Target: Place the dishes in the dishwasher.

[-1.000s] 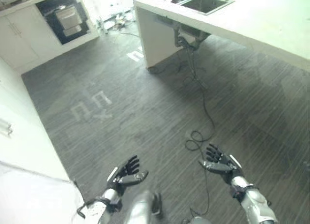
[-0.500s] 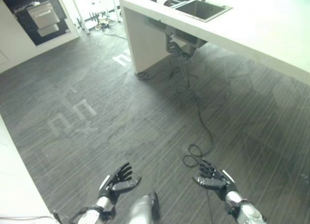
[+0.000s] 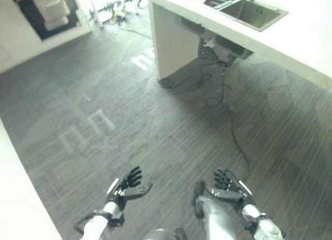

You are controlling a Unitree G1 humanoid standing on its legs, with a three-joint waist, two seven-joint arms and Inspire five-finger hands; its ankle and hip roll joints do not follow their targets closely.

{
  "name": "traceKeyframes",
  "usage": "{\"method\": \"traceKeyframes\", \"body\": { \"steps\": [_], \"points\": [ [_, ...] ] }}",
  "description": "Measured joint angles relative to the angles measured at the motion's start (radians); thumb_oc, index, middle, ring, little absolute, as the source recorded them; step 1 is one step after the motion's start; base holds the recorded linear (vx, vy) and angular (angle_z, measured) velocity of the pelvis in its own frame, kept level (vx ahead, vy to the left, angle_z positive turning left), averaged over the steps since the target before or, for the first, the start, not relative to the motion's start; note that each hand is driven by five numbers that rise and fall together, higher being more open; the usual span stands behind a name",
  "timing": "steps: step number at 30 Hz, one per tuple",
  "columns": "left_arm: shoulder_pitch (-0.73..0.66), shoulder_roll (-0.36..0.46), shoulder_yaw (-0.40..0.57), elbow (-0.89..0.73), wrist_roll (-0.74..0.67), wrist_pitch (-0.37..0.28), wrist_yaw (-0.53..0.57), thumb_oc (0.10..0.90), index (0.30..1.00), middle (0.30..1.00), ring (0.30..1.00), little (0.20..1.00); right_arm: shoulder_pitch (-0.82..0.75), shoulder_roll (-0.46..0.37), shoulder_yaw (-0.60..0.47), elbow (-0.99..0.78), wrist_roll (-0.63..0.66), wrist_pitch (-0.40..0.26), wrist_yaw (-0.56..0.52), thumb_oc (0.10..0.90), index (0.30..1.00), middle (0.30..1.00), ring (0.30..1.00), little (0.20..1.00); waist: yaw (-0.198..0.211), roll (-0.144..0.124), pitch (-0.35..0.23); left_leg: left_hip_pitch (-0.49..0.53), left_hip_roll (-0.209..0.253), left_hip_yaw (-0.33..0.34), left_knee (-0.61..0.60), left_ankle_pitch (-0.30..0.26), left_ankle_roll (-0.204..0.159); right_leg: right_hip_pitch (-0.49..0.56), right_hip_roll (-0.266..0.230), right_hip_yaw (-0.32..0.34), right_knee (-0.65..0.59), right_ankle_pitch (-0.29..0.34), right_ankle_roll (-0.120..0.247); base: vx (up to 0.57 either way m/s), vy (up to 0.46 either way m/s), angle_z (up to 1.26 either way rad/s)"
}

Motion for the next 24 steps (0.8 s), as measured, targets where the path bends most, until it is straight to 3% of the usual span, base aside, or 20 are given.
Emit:
{"method": "traceKeyframes", "body": {
  "steps": [1,2,3,4,5,6,7,8,9,10,11,13,14,15,16,17,18,21,22,24],
  "points": [
    [0.033,-0.023,-0.001,0.005,0.001,0.004,0.003,0.8,0.9,0.9,0.9,0.9,0.009,-0.018,0.002,-0.013,0.001,-0.001,0.004,0.8,0.9,0.9,0.9,0.9,0.002,0.055,-0.002,0.048,0.024,-0.001,-0.042,-0.007,-0.024,0.02,0.038,-0.054,0.039,0.007,-0.04,0.6,-0.217,-0.77],
    [0.063,-0.046,-0.002,0.011,0.005,0.005,0.003,0.8,0.9,0.9,0.9,0.9,-0.003,-0.032,0.004,-0.016,0.001,-0.002,0.004,0.8,0.9,0.9,0.9,0.9,0.014,0.104,-0.003,0.106,0.035,0.0,-0.071,0.014,-0.061,0.071,0.121,-0.107,0.125,-0.013,-0.107,0.67,-0.213,-0.66],
    [0.066,-0.046,-0.002,0.021,0.012,0.016,0.003,0.8,0.9,0.9,0.9,0.9,-0.009,-0.032,0.009,-0.016,0.002,-0.002,0.001,0.8,0.9,0.9,0.9,0.9,0.011,0.107,-0.007,0.128,0.032,-0.009,-0.048,0.036,-0.103,0.157,0.166,-0.094,0.118,-0.064,-0.162,0.66,-0.212,-0.44],
    [0.041,-0.068,-0.003,0.046,0.033,0.027,0.005,0.8,0.9,0.9,0.9,0.9,-0.025,-0.055,0.015,-0.008,0.001,0.006,-0.005,0.8,0.9,0.9,0.9,0.9,0.009,0.129,-0.002,0.168,0.02,-0.034,-0.023,0.11,-0.212,0.216,0.173,-0.036,0.105,-0.054,-0.198,0.44,-0.151,-0.04],
    [0.043,-0.072,-0.005,0.034,0.047,0.023,0.001,0.8,0.9,0.9,0.9,0.9,-0.034,-0.074,0.025,-0.014,0.002,0.01,-0.008,0.8,0.9,0.9,0.9,0.9,0.008,0.122,-0.008,0.185,-0.003,-0.035,0.037,0.239,-0.252,0.279,0.154,0.034,0.103,-0.087,-0.2,0.34,-0.132,0.19],
    [0.045,-0.072,-0.007,0.014,0.046,0.006,0.0,0.8,0.9,0.9,0.9,0.9,-0.039,-0.083,0.023,-0.021,0.001,0.005,-0.008,0.8,0.9,0.9,0.9,0.9,0.01,0.108,-0.016,0.163,0.004,-0.018,0.099,0.238,-0.239,0.32,0.15,0.076,0.081,-0.099,-0.181,0.27,-0.13,0.09],
    [0.038,-0.063,-0.003,-0.027,0.042,-0.021,-0.002,0.8,0.9,0.9,0.9,0.9,-0.06,-0.099,0.019,-0.038,0.001,-0.003,-0.006,0.8,0.9,0.9,0.9,0.9,0.022,0.11,-0.031,0.038,0.031,-0.025,0.263,0.295,-0.237,0.365,0.118,0.095,0.075,-0.133,-0.176,0.3,-0.192,0.09],
    [0.01,-0.069,0.003,-0.033,0.039,-0.029,-0.006,0.8,0.9,0.9,0.9,0.9,-0.094,-0.14,0.007,-0.059,0.001,-0.02,0.008,0.8,0.9,0.9,0.9,0.9,0.018,0.11,-0.024,-0.101,0.052,-0.021,0.393,0.463,-0.23,0.314,0.039,0.1,0.277,-0.156,-0.21,0.29,-0.172,-0.1],
    [0.011,-0.087,0.008,-0.011,0.038,-0.029,-0.006,0.8,0.9,0.9,0.9,0.9,-0.11,-0.161,0.001,-0.054,0.001,-0.028,0.013,0.8,0.9,0.9,0.9,0.9,0.022,0.107,-0.032,-0.109,0.018,0.002,0.425,0.62,-0.304,0.245,0.01,0.058,0.436,-0.204,-0.244,0.25,-0.13,-0.26],
    [0.028,-0.073,0.005,0.002,0.038,-0.03,-0.013,0.8,0.9,0.9,0.9,0.9,-0.109,-0.142,-0.014,-0.026,0.002,-0.031,0.014,0.8,0.9,0.9,0.9,0.9,0.029,0.078,-0.042,-0.153,0.049,0.038,0.523,0.668,-0.323,0.324,0.048,-0.001,0.206,-0.221,-0.267,0.26,-0.02,-0.43],
    [0.02,-0.073,-0.01,0.019,0.039,-0.024,-0.018,0.8,0.9,0.9,0.9,0.9,-0.118,-0.132,-0.049,0.009,0.003,-0.027,0.003,0.8,0.9,0.9,0.9,0.9,0.035,0.114,-0.042,-0.235,0.129,0.073,0.553,0.376,-0.16,0.373,0.098,0.033,0.12,-0.199,-0.208,0.24,0.058,-0.7],
    [0.025,-0.045,-0.034,0.017,0.039,-0.018,-0.024,0.8,0.9,0.9,0.9,0.9,-0.118,-0.121,-0.049,0.0,0.003,-0.024,-0.001,0.8,0.9,0.9,0.9,0.9,0.055,0.112,-0.041,-0.296,0.158,0.066,0.23,0.261,-0.151,0.425,0.12,0.068,0.039,-0.173,-0.157,0.18,0.07,-0.67],
    [0.024,-0.029,-0.038,0.016,0.038,-0.018,-0.025,0.8,0.9,0.9,0.9,0.9,-0.113,-0.11,-0.044,-0.008,0.003,-0.024,-0.003,0.8,0.9,0.9,0.9,0.9,0.052,0.099,-0.033,-0.289,0.156,0.043,-0.026,0.287,-0.139,0.461,0.115,0.064,0.015,-0.173,-0.121,0.08,0.051,-0.3],
    [0.024,-0.018,-0.047,0.016,0.038,-0.016,-0.024,0.8,0.9,0.9,0.9,0.9,-0.099,-0.109,-0.036,-0.014,0.004,-0.025,-0.002,0.8,0.9,0.9,0.9,0.9,0.047,0.093,-0.029,-0.281,0.153,0.024,-0.188,0.376,-0.104,0.483,0.108,0.056,0.044,-0.198,-0.077,0.14,0.091,-0.08],
    [0.021,-0.018,-0.064,0.011,0.038,-0.016,-0.024,0.8,0.9,0.9,0.9,0.9,-0.065,-0.114,-0.036,-0.012,0.006,-0.025,-0.005,0.8,0.9,0.9,0.9,0.9,0.045,0.104,-0.03,-0.277,0.157,0.019,-0.256,0.539,-0.04,0.529,0.109,0.049,0.089,-0.239,-0.041,0.12,0.083,-0.19],
    [0.052,-0.008,-0.081,-0.018,0.037,-0.019,-0.024,0.8,0.9,0.9,0.9,0.9,-0.043,-0.109,-0.027,0.011,0.008,-0.027,-0.01,0.8,0.9,0.9,0.9,0.9,0.048,0.124,-0.045,-0.265,0.174,0.001,-0.209,0.62,0.009,0.534,0.109,0.058,0.186,-0.314,0.012,0.22,0.113,-0.37],
    [0.045,-0.001,-0.069,-0.044,0.036,-0.023,-0.021,0.8,0.9,0.9,0.9,0.9,-0.058,-0.096,-0.01,0.017,0.012,-0.032,-0.008,0.8,0.9,0.9,0.9,0.9,0.053,0.1,-0.062,-0.268,0.151,-0.031,-0.219,0.557,-0.053,0.475,0.098,0.07,0.182,-0.33,0.022,0.29,0.116,-0.51],
    [-0.011,-0.004,-0.063,-0.052,0.037,-0.012,-0.023,0.8,0.9,0.9,0.9,0.9,-0.084,-0.071,-0.018,0.038,0.011,-0.041,-0.016,0.8,0.9,0.9,0.9,0.9,0.052,0.118,-0.048,-0.298,0.144,-0.06,-0.198,0.539,-0.053,0.469,0.094,0.051,0.108,-0.287,0.001,0.26,0.104,-0.11],
    [-0.007,-0.003,-0.054,-0.052,0.037,-0.012,-0.024,0.8,0.9,0.9,0.9,0.9,-0.077,-0.066,0.012,0.039,0.009,-0.038,-0.014,0.8,0.9,0.9,0.9,0.9,0.081,0.115,-0.047,-0.282,0.144,-0.071,-0.182,0.532,-0.062,0.49,0.091,0.075,0.087,-0.278,0.014,0.29,0.147,-0.47],
    [0.008,-0.004,-0.022,-0.049,0.037,-0.012,-0.024,0.8,0.9,0.9,0.9,0.9,-0.082,-0.058,0.055,0.039,0.001,-0.043,-0.005,0.8,0.9,0.9,0.9,0.9,0.078,0.11,-0.044,-0.28,0.149,-0.1,-0.113,0.488,-0.107,0.529,0.091,0.099,0.059,-0.281,0.008,0.3,0.171,-0.44]
  ]
}}
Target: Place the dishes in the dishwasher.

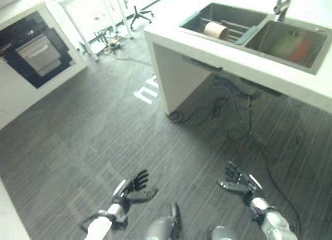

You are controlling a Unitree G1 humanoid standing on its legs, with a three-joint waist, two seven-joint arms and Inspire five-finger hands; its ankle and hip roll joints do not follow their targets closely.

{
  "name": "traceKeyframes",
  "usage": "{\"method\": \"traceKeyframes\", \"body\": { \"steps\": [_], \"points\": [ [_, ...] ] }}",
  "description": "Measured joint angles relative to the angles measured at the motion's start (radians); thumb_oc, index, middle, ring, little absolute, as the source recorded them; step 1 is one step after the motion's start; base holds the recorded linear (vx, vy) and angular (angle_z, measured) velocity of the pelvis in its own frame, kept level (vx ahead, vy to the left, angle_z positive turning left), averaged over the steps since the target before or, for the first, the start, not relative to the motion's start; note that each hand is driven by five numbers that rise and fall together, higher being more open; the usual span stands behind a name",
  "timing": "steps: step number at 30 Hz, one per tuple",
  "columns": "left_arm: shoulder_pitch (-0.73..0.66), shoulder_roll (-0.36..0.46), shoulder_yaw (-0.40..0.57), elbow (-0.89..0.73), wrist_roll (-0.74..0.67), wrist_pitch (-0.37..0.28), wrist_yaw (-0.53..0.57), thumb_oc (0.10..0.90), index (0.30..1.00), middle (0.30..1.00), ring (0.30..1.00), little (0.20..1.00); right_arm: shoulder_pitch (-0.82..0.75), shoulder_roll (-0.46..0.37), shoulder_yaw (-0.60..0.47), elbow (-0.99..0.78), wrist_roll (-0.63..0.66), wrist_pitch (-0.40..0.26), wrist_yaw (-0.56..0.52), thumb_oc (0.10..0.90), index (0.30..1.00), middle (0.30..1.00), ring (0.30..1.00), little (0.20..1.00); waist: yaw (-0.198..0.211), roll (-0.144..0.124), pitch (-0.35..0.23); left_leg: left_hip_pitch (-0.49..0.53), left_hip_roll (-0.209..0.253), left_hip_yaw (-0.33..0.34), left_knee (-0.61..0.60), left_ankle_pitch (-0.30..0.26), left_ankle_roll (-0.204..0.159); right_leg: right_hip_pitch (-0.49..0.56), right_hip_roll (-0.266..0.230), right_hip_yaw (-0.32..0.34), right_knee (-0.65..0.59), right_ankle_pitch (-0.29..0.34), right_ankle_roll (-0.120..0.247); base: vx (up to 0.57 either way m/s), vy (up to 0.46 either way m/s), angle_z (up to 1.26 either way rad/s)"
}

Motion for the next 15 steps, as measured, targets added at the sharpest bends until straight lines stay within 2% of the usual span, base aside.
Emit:
{"method": "traceKeyframes", "body": {
  "steps": [1,2,3,5,6,7,8,9,11,12,13,14,15],
  "points": [
    [0.002,-0.001,0.003,0.008,0.0,0.0,0.0,0.8,0.9,0.9,0.9,0.9,0.0,0.001,0.005,0.002,0.0,0.001,-0.001,0.8,0.9,0.9,0.9,0.9,0.006,-0.004,0.006,-0.032,0.006,-0.013,0.057,-0.024,-0.019,0.007,0.0,0.012,-0.005,0.007,-0.017,0.25,0.161,-0.52],
    [0.017,-0.001,0.0,0.017,0.001,0.004,-0.002,0.8,0.9,0.9,0.9,0.9,0.006,0.001,0.005,0.009,0.0,0.001,-0.002,0.8,0.9,0.9,0.9,0.9,0.018,-0.004,0.006,-0.04,0.029,-0.022,0.079,-0.061,-0.03,0.012,0.006,0.037,-0.012,0.01,-0.021,0.29,0.217,-0.54],
    [0.029,-0.001,-0.005,0.023,0.001,0.006,-0.004,0.8,0.9,0.9,0.9,0.9,0.014,-0.001,-0.007,0.031,0.0,0.0,-0.004,0.8,0.9,0.9,0.9,0.9,0.011,-0.001,0.004,-0.049,0.061,-0.037,0.069,-0.081,-0.031,0.015,0.005,0.04,-0.013,0.01,-0.016,0.3,0.242,-0.42],
    [0.041,-0.007,-0.011,0.022,0.001,0.007,-0.018,0.8,0.9,0.9,0.9,0.9,0.046,-0.02,-0.032,0.045,-0.001,0.001,-0.016,0.8,0.9,0.9,0.9,0.9,-0.001,0.011,0.0,-0.043,0.098,-0.043,0.032,-0.088,-0.019,0.017,0.004,0.051,0.001,-0.011,0.017,0.26,0.228,-0.15],
    [0.038,-0.006,-0.011,0.033,0.002,0.011,-0.023,0.8,0.9,0.9,0.9,0.9,0.039,-0.011,-0.05,0.086,-0.001,0.0,-0.023,0.8,0.9,0.9,0.9,0.9,-0.003,-0.008,0.004,-0.018,0.075,-0.018,0.028,-0.09,-0.002,0.023,-0.029,0.068,0.003,-0.011,0.042,0.3,0.286,-0.31],
    [0.042,-0.004,-0.01,0.033,0.002,0.013,-0.022,0.8,0.9,0.9,0.9,0.9,0.041,-0.01,-0.05,0.104,-0.002,0.001,-0.03,0.8,0.9,0.9,0.9,0.9,-0.003,-0.025,0.004,-0.014,0.058,0.006,0.031,-0.095,0.016,0.028,-0.044,0.08,-0.017,0.01,0.072,0.3,0.292,-0.41],
    [0.033,0.002,-0.01,0.037,0.015,0.013,-0.021,0.8,0.9,0.9,0.9,0.9,0.049,-0.009,-0.052,0.11,0.005,0.002,-0.036,0.8,0.9,0.9,0.9,0.9,-0.007,-0.034,0.005,-0.016,0.045,0.021,0.054,-0.116,0.032,0.032,-0.052,0.078,-0.036,0.042,0.088,0.36,0.362,-0.41],
    [0.019,0.005,-0.01,0.058,0.044,0.011,-0.021,0.8,0.9,0.9,0.9,0.9,0.052,-0.002,-0.053,0.122,0.019,0.002,-0.043,0.8,0.9,0.9,0.9,0.9,-0.002,-0.029,0.005,-0.014,0.05,0.023,0.085,-0.151,0.042,0.052,-0.05,0.076,-0.047,0.074,0.084,0.21,0.254,-0.25],
    [-0.028,0.008,-0.012,0.099,0.051,0.01,-0.018,0.8,0.9,0.9,0.9,0.9,0.059,0.026,-0.063,0.123,0.044,0.002,-0.064,0.8,0.9,0.9,0.9,0.9,-0.01,-0.028,0.005,0.025,0.043,0.036,0.086,-0.178,0.065,0.071,-0.059,0.069,-0.036,0.132,0.077,0.19,0.284,-0.17],
    [-0.054,0.018,-0.012,0.087,0.05,0.006,-0.02,0.8,0.9,0.9,0.9,0.9,0.052,0.035,-0.063,0.121,0.039,-0.001,-0.063,0.8,0.9,0.9,0.9,0.9,-0.008,-0.026,0.006,0.026,0.042,0.05,0.09,-0.192,0.076,0.039,-0.066,0.084,0.011,0.174,0.098,0.16,0.281,-0.15],
    [-0.076,0.032,-0.015,0.087,0.05,0.006,-0.022,0.8,0.9,0.9,0.9,0.9,0.041,0.044,-0.064,0.121,0.039,-0.002,-0.064,0.8,0.9,0.9,0.9,0.9,-0.015,-0.028,0.006,0.028,0.031,0.051,0.091,-0.201,0.09,0.01,-0.078,0.098,0.065,0.199,0.102,0.14,0.244,-0.14],
    [-0.094,0.036,-0.015,0.087,0.05,0.007,-0.021,0.8,0.9,0.9,0.9,0.9,0.033,0.048,-0.064,0.122,0.039,-0.004,-0.063,0.8,0.9,0.9,0.9,0.9,-0.027,-0.027,0.007,0.033,0.022,0.057,0.099,-0.213,0.108,-0.037,-0.092,0.127,0.156,0.236,0.127,0.17,0.233,-0.03],
    [-0.101,0.039,-0.016,0.089,0.05,0.006,-0.019,0.8,0.9,0.9,0.9,0.9,0.022,0.049,-0.063,0.122,0.04,-0.004,-0.062,0.8,0.9,0.9,0.9,0.9,-0.029,-0.019,0.009,0.041,0.025,0.066,0.106,-0.229,0.127,-0.101,-0.097,0.163,0.276,0.294,0.168,0.16,0.196,-0.13]
  ]
}}
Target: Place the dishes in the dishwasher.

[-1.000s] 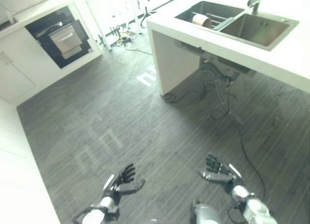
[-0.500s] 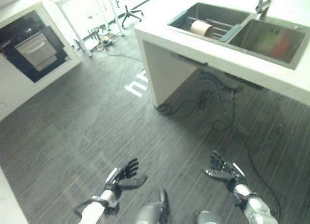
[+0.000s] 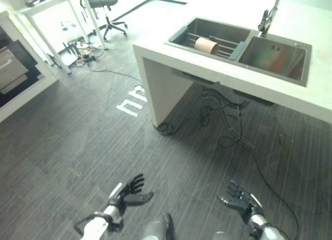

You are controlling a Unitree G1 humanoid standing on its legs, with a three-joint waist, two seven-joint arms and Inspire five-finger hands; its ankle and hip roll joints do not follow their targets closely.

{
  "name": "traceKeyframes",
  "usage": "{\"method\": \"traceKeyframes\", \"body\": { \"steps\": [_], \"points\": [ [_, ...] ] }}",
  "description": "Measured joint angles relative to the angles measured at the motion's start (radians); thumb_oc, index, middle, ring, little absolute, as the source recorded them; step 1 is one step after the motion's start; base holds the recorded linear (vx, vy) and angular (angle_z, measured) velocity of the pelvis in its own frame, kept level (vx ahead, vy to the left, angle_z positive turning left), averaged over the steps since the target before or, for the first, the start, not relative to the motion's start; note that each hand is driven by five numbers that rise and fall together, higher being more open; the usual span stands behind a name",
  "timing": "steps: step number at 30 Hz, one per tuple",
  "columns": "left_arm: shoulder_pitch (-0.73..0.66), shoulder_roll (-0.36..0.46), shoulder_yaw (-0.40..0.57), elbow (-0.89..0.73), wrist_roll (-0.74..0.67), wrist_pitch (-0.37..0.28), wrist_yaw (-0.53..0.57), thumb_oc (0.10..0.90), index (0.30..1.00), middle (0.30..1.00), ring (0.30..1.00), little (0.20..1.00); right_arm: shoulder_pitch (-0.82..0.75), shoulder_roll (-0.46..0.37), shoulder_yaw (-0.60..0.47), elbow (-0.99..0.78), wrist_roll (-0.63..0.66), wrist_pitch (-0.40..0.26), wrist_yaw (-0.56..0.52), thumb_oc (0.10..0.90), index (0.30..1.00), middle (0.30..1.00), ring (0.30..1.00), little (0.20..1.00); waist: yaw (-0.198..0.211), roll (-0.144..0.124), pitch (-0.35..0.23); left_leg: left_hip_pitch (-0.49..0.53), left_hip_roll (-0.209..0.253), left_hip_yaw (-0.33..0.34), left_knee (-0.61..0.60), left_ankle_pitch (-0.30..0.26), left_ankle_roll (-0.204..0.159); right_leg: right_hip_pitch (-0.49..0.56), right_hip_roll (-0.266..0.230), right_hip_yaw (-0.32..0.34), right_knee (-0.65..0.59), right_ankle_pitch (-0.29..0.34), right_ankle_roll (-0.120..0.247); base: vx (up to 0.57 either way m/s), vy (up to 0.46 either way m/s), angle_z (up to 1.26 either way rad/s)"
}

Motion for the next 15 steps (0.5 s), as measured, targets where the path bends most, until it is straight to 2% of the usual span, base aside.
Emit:
{"method": "traceKeyframes", "body": {
  "steps": [1,2,3,4,5,6,7,8,9,10,11,12,13,14,15],
  "points": [
    [-0.006,0.003,-0.003,0.0,0.0,-0.002,0.006,0.8,0.9,0.9,0.9,0.9,0.0,0.005,0.002,0.001,0.0,-0.002,0.005,0.8,0.9,0.9,0.9,0.9,-0.001,-0.007,0.003,0.013,-0.019,0.012,0.014,-0.024,0.003,-0.054,0.001,0.027,0.079,0.071,0.008,0.19,0.174,-0.5],
    [0.007,0.011,-0.02,-0.003,-0.001,-0.008,0.021,0.8,0.9,0.9,0.9,0.9,-0.003,0.014,0.002,0.014,0.0,-0.005,0.015,0.8,0.9,0.9,0.9,0.9,0.003,-0.001,0.006,0.027,-0.014,0.027,0.025,-0.06,0.036,-0.107,0.005,0.065,0.164,0.143,0.059,0.22,0.105,-0.64],
    [0.013,0.018,-0.026,0.001,-0.001,-0.005,0.026,0.8,0.9,0.9,0.9,0.9,-0.016,0.015,0.005,0.028,0.0,-0.006,0.027,0.8,0.9,0.9,0.9,0.9,0.003,-0.007,0.007,0.031,-0.016,0.048,0.022,-0.06,0.038,-0.155,0.014,0.055,0.241,0.149,0.061,0.25,0.027,-0.8],
    [0.027,0.019,-0.027,0.003,-0.003,0.0,0.032,0.8,0.9,0.9,0.9,0.9,-0.019,0.012,0.01,0.03,0.0,-0.005,0.033,0.8,0.9,0.9,0.9,0.9,0.001,0.001,0.021,0.036,-0.018,0.077,0.018,-0.073,0.028,-0.213,0.024,-0.017,0.282,0.083,0.007,0.25,-0.056,-0.86],
    [0.05,0.007,-0.023,0.002,-0.006,0.002,0.046,0.8,0.9,0.9,0.9,0.9,-0.026,0.004,0.01,0.028,-0.001,-0.006,0.039,0.8,0.9,0.9,0.9,0.9,0.006,0.003,0.029,0.048,-0.02,0.119,-0.004,-0.077,0.014,-0.241,0.016,-0.142,0.159,-0.014,-0.042,0.21,-0.135,-0.95],
    [0.063,-0.008,-0.024,0.001,-0.006,0.005,0.046,0.8,0.9,0.9,0.9,0.9,-0.02,-0.007,0.01,0.023,-0.001,-0.006,0.049,0.8,0.9,0.9,0.9,0.9,0.001,0.008,0.036,0.055,-0.047,0.146,-0.046,-0.066,-0.004,-0.244,0.035,-0.221,-0.1,-0.043,-0.071,0.41,-0.257,-0.6],
    [0.057,-0.016,-0.029,0.003,-0.006,0.005,0.046,0.8,0.9,0.9,0.9,0.9,-0.003,-0.012,0.012,0.026,-0.003,0.002,0.052,0.8,0.9,0.9,0.9,0.9,-0.005,-0.008,0.046,0.08,-0.09,0.145,-0.085,-0.059,-0.181,-0.216,0.083,-0.222,-0.39,0.004,-0.109,0.62,-0.334,0.12],
    [0.041,0.017,-0.023,-0.003,-0.006,-0.016,0.038,0.8,0.9,0.9,0.9,0.9,0.006,0.018,-0.002,0.031,-0.004,-0.01,0.07,0.8,0.9,0.9,0.9,0.9,-0.013,-0.066,0.079,0.02,-0.124,-0.03,0.152,-0.117,0.057,-0.23,0.032,-0.127,-0.435,0.045,-0.028,0.74,-0.377,0.35],
    [0.029,0.018,0.002,0.028,-0.012,-0.018,0.065,0.8,0.9,0.9,0.9,0.9,0.004,0.027,-0.016,0.041,-0.023,-0.009,0.084,0.8,0.9,0.9,0.9,0.9,-0.018,-0.091,0.1,0.05,-0.111,-0.082,0.202,-0.252,-0.046,-0.298,-0.055,-0.109,-0.432,0.057,0.028,0.64,-0.311,0.05],
    [0.048,-0.002,0.011,0.067,-0.009,0.011,0.084,0.8,0.9,0.9,0.9,0.9,0.004,0.025,-0.018,0.022,-0.038,-0.011,0.082,0.8,0.9,0.9,0.9,0.9,-0.03,-0.074,0.105,0.081,-0.099,-0.057,0.206,-0.281,-0.027,-0.327,-0.064,-0.133,-0.373,0.038,-0.042,0.47,-0.25,-0.37],
    [0.077,-0.009,0.008,0.055,-0.009,0.017,0.084,0.8,0.9,0.9,0.9,0.9,0.011,0.01,-0.018,0.009,-0.04,-0.008,0.084,0.8,0.9,0.9,0.9,0.9,-0.025,-0.051,0.098,0.127,-0.088,-0.06,0.157,-0.281,-0.037,-0.324,-0.043,-0.164,-0.277,0.017,-0.075,0.48,-0.234,-0.39],
    [0.096,-0.01,-0.007,0.04,-0.009,0.019,0.085,0.8,0.9,0.9,0.9,0.9,0.012,-0.008,-0.004,0.01,-0.05,0.009,0.09,0.8,0.9,0.9,0.9,0.9,-0.02,-0.037,0.086,0.205,-0.074,-0.069,0.052,-0.237,-0.047,-0.25,0.015,-0.188,-0.22,-0.004,-0.091,0.47,-0.208,-0.05],
    [0.096,-0.017,-0.008,0.04,-0.009,0.02,0.088,0.8,0.9,0.9,0.9,0.9,0.003,-0.024,0.025,0.015,-0.06,0.011,0.095,0.8,0.9,0.9,0.9,0.9,-0.021,-0.03,0.081,0.258,-0.062,-0.083,-0.013,-0.194,-0.107,-0.146,0.088,-0.182,-0.275,-0.014,-0.181,0.51,-0.219,0.25],
    [0.103,-0.026,-0.009,0.036,-0.008,0.023,0.085,0.8,0.9,0.9,0.9,0.9,-0.016,-0.043,0.06,0.016,-0.072,0.018,0.101,0.8,0.9,0.9,0.9,0.9,-0.021,-0.021,0.079,0.286,-0.049,-0.094,-0.028,-0.138,-0.178,-0.102,0.086,-0.189,-0.29,0.001,-0.204,0.42,-0.173,0.3],
    [0.103,-0.033,-0.008,0.03,-0.008,0.023,0.086,0.8,0.9,0.9,0.9,0.9,-0.021,-0.055,0.08,0.016,-0.08,0.019,0.108,0.8,0.9,0.9,0.9,0.9,-0.012,-0.022,0.079,0.297,-0.049,-0.101,-0.006,-0.09,-0.21,-0.085,0.079,-0.188,-0.268,-0.009,-0.221,0.34,-0.148,0.15]
  ]
}}
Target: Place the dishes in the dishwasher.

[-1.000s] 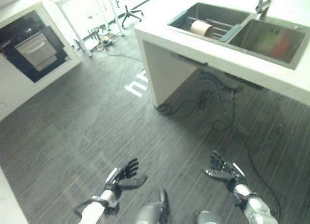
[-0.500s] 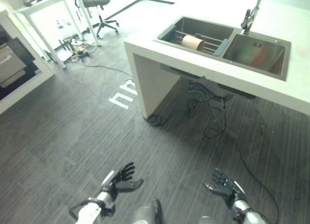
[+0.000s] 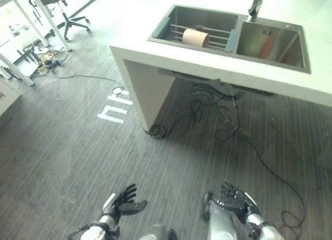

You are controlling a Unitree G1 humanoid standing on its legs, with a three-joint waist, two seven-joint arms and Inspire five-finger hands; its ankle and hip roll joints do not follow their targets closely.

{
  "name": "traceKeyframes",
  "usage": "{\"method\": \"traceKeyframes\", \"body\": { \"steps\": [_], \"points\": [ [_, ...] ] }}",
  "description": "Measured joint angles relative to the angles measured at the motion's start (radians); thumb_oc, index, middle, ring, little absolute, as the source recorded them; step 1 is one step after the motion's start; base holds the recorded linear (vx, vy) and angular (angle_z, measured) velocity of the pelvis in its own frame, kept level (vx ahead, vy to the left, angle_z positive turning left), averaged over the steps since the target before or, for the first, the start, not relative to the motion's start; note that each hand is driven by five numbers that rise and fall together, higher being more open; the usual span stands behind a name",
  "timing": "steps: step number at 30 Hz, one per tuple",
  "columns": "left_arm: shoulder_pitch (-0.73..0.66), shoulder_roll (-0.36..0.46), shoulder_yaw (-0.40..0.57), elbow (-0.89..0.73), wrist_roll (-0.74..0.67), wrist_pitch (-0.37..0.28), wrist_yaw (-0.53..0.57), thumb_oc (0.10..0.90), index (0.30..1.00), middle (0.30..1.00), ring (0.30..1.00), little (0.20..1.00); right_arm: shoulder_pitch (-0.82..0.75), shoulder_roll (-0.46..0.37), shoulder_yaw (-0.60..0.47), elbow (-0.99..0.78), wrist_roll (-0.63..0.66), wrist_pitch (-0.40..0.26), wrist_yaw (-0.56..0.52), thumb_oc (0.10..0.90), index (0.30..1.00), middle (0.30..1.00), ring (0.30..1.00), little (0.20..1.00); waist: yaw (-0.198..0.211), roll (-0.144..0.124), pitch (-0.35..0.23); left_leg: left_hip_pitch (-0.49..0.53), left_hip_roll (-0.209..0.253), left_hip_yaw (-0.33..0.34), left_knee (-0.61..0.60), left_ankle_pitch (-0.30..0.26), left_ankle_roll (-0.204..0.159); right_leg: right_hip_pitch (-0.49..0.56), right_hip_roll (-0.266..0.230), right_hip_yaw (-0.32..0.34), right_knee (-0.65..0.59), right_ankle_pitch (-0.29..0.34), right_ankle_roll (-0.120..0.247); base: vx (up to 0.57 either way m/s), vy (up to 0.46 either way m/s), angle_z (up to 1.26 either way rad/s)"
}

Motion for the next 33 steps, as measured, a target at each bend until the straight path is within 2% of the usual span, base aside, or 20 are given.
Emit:
{"method": "traceKeyframes", "body": {
  "steps": [2,3,4,5,6,7,8,9,11,13,14,16,19,21,22,24,26,28,30,33],
  "points": [
    [-0.007,-0.029,0.0,-0.003,-0.003,-0.001,0.003,0.8,0.9,0.9,0.9,0.9,-0.01,-0.028,0.015,-0.027,-0.015,0.006,0.008,0.8,0.9,0.9,0.9,0.9,0.014,0.003,-0.016,0.036,-0.025,-0.009,-0.009,0.125,-0.025,-0.058,-0.03,-0.003,0.181,-0.06,-0.015,0.16,-0.085,0.02],
    [0.01,-0.026,0.001,-0.01,-0.004,-0.005,0.003,0.8,0.9,0.9,0.9,0.9,-0.009,-0.026,0.016,-0.03,-0.019,0.005,0.019,0.8,0.9,0.9,0.9,0.9,0.012,0.0,-0.062,0.033,-0.021,-0.01,0.011,0.14,-0.043,-0.051,0.001,-0.004,0.087,-0.081,0.011,0.13,-0.09,0.17],
    [0.012,-0.032,0.001,-0.004,-0.005,-0.005,0.006,0.8,0.9,0.9,0.9,0.9,-0.01,-0.035,0.015,-0.019,-0.021,0.006,0.032,0.8,0.9,0.9,0.9,0.9,0.015,-0.004,-0.07,0.021,-0.024,-0.002,0.095,0.111,-0.032,-0.001,0.008,-0.033,0.008,-0.076,-0.055,0.15,-0.101,0.15],
    [0.012,-0.048,0.001,-0.009,-0.003,-0.003,-0.001,0.8,0.9,0.9,0.9,0.9,-0.032,-0.059,0.002,-0.017,-0.034,0.017,0.025,0.8,0.9,0.9,0.9,0.9,0.029,0.041,-0.094,-0.044,0.001,-0.009,0.183,0.139,-0.019,0.018,0.041,-0.035,-0.001,-0.105,-0.073,0.22,-0.104,0.16],
    [-0.006,-0.056,0.002,-0.011,-0.003,-0.013,-0.003,0.8,0.9,0.9,0.9,0.9,-0.032,-0.068,-0.005,0.0,-0.039,0.008,0.028,0.8,0.9,0.9,0.9,0.9,0.034,0.027,-0.087,-0.13,0.008,-0.009,0.324,0.239,-0.058,0.028,0.03,-0.046,-0.006,-0.123,-0.076,0.19,-0.02,0.35],
    [-0.038,-0.06,-0.015,-0.003,-0.003,-0.014,-0.006,0.8,0.9,0.9,0.9,0.9,-0.042,-0.07,-0.032,0.035,-0.04,0.007,0.026,0.8,0.9,0.9,0.9,0.9,0.043,0.015,-0.079,-0.251,0.03,0.008,0.477,0.297,-0.042,0.05,0.021,-0.066,-0.042,-0.124,-0.072,0.19,0.07,0.51],
    [-0.047,-0.055,-0.021,0.005,-0.001,-0.014,-0.017,0.8,0.9,0.9,0.9,0.9,-0.056,-0.06,-0.034,0.082,-0.039,0.013,0.014,0.8,0.9,0.9,0.9,0.9,0.054,0.014,-0.076,-0.326,0.05,0.059,0.457,0.2,0.01,0.098,0.024,-0.087,-0.078,-0.121,-0.07,0.12,0.073,0.36],
    [-0.039,-0.054,-0.025,0.015,-0.001,-0.008,-0.021,0.8,0.9,0.9,0.9,0.9,-0.054,-0.055,-0.033,0.092,-0.04,0.013,0.011,0.8,0.9,0.9,0.9,0.9,0.051,0.001,-0.068,-0.336,0.05,0.081,0.319,0.152,0.051,0.13,0.031,-0.093,-0.099,-0.122,-0.071,0.26,0.249,-0.06],
    [-0.013,-0.055,-0.036,0.023,-0.001,0.002,-0.021,0.8,0.9,0.9,0.9,0.9,-0.05,-0.043,-0.034,0.089,-0.041,0.003,0.011,0.8,0.9,0.9,0.9,0.9,0.028,0.017,-0.072,-0.353,0.035,0.069,0.008,0.168,0.096,0.171,0.051,-0.086,-0.1,-0.147,-0.05,0.34,0.398,-0.19],
    [-0.038,-0.061,-0.053,0.063,-0.001,-0.006,-0.019,0.8,0.9,0.9,0.9,0.9,-0.065,-0.037,-0.019,0.145,-0.041,-0.005,-0.008,0.8,0.9,0.9,0.9,0.9,0.03,0.042,-0.068,-0.381,0.081,-0.033,-0.189,0.183,0.039,0.187,0.089,-0.067,-0.117,-0.171,-0.022,0.29,0.342,-0.2],
    [-0.058,-0.064,-0.059,0.084,-0.001,-0.005,-0.018,0.8,0.9,0.9,0.9,0.9,-0.08,-0.038,-0.013,0.212,-0.046,-0.01,-0.011,0.8,0.9,0.9,0.9,0.9,0.041,0.069,-0.068,-0.439,0.14,-0.126,-0.176,0.221,-0.011,0.183,0.119,-0.063,-0.111,-0.177,-0.014,0.29,0.333,-0.45],
    [-0.065,-0.078,-0.06,0.13,0.008,-0.002,-0.019,0.8,0.9,0.9,0.9,0.9,-0.063,-0.038,-0.001,0.283,-0.061,-0.016,-0.008,0.8,0.9,0.9,0.9,0.9,0.062,0.074,-0.064,-0.465,0.19,-0.158,-0.134,0.232,-0.01,0.195,0.101,-0.026,-0.078,-0.219,0.015,0.29,0.363,-0.49],
    [-0.046,-0.095,-0.058,0.174,0.03,0.001,-0.022,0.8,0.9,0.9,0.9,0.9,0.009,-0.046,-0.013,0.295,-0.06,-0.017,-0.017,0.8,0.9,0.9,0.9,0.9,0.057,0.076,-0.071,-0.36,0.139,-0.075,-0.098,0.231,0.037,0.256,0.037,0.002,-0.073,-0.238,0.095,0.26,0.319,-0.19],
    [-0.091,-0.082,-0.024,0.24,0.069,0.002,-0.015,0.8,0.9,0.9,0.9,0.9,0.022,0.006,-0.036,0.296,-0.047,-0.014,-0.043,0.8,0.9,0.9,0.9,0.9,0.059,0.02,-0.072,-0.331,0.064,-0.05,-0.083,0.229,0.09,0.29,-0.039,0.004,-0.079,-0.211,0.117,0.22,0.256,-0.1],
    [-0.12,-0.066,-0.026,0.256,0.1,-0.003,-0.016,0.8,0.9,0.9,0.9,0.9,0.011,0.053,-0.064,0.318,-0.012,-0.016,-0.054,0.8,0.9,0.9,0.9,0.9,0.067,0.014,-0.07,-0.336,0.054,-0.023,-0.04,0.187,0.121,0.281,-0.055,0.005,-0.056,-0.154,0.109,0.18,0.254,-0.27],
    [-0.15,-0.053,-0.052,0.308,0.126,-0.005,-0.014,0.8,0.9,0.9,0.9,0.9,-0.031,0.11,-0.086,0.337,0.024,-0.02,-0.076,0.8,0.9,0.9,0.9,0.9,0.056,0.017,-0.069,-0.301,0.044,0.006,-0.028,0.143,0.173,0.16,-0.112,0.028,0.199,-0.073,0.109,0.1,0.134,-0.41],
    [-0.146,-0.047,-0.068,0.318,0.125,-0.021,0.002,0.8,0.9,0.9,0.9,0.9,-0.062,0.113,-0.088,0.326,0.024,-0.06,-0.075,0.8,0.9,0.9,0.9,0.9,0.034,0.028,-0.072,-0.27,0.042,0.055,-0.055,0.128,0.192,0.034,-0.102,0.055,0.338,-0.094,0.135,0.07,-0.043,-0.56],
    [-0.137,-0.051,-0.072,0.313,0.116,-0.043,0.025,0.8,0.9,0.9,0.9,0.9,-0.097,0.106,-0.088,0.329,0.02,-0.063,-0.067,0.8,0.9,0.9,0.9,0.9,0.043,0.028,-0.08,-0.24,0.032,0.137,-0.124,0.137,0.179,-0.01,-0.1,-0.051,0.082,-0.083,0.125,0.07,-0.175,-0.97],
    [-0.133,-0.053,-0.079,0.317,0.115,-0.045,0.03,0.8,0.9,0.9,0.9,0.9,-0.113,0.1,-0.094,0.343,0.012,-0.063,-0.058,0.8,0.9,0.9,0.9,0.9,0.037,0.021,-0.079,-0.253,0.004,0.17,-0.137,0.141,0.175,-0.006,-0.112,-0.074,-0.166,-0.024,0.183,0.08,-0.206,-0.62],
    [-0.128,-0.056,-0.083,0.3,0.113,-0.056,0.058,0.8,0.9,0.9,0.9,0.9,-0.083,0.101,-0.103,0.4,0.001,-0.064,-0.068,0.8,0.9,0.9,0.9,0.9,0.052,0.006,-0.083,-0.242,-0.022,0.192,-0.134,0.129,0.192,0.005,-0.143,-0.047,-0.093,0.005,0.19,0.09,-0.226,-0.09]
  ]
}}
